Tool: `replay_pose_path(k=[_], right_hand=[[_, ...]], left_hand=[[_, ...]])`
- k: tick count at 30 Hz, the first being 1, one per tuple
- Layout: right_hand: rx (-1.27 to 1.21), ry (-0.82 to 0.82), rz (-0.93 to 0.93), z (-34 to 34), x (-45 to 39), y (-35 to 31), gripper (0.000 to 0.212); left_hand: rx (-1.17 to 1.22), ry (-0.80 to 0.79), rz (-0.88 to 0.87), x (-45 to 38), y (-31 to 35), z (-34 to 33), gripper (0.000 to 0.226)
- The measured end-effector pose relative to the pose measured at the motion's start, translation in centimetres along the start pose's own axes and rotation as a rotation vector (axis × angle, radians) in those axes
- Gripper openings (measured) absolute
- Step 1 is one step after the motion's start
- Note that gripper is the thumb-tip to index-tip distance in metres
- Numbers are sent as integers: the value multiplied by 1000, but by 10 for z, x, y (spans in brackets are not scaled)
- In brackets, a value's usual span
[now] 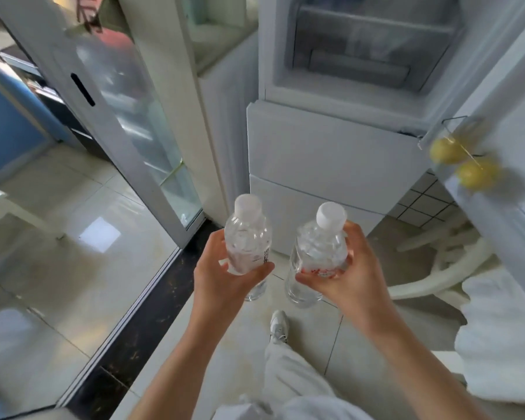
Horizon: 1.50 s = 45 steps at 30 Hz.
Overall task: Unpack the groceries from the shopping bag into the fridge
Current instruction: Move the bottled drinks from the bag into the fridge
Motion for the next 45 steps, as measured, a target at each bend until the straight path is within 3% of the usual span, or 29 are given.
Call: replay_pose_path(k=[11,24,33,45], right_hand=[[33,76,33,49,-176,13,83],[66,336,170,120,-352,-16,79],[177,517,275,162,-465,-49,89],[94,581,295,192,-560,-48,86]], left_hand=[[18,-70,-93,-175,107,-85,57],[75,-214,-371,-327,252,-165,62],[122,-349,-486,-420,350,-208,62],[192,-423,-511,-491,402,-268,64]])
Point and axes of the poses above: each hand's wrist, its own x-axis away from the middle knuckle, its own z-axis out of the back of the hand, y = z × x, the point moved 3 cm from there along -x, towards the middle knuckle, and after that the axes turned 10 degrees about z, right-handed, at the moved point
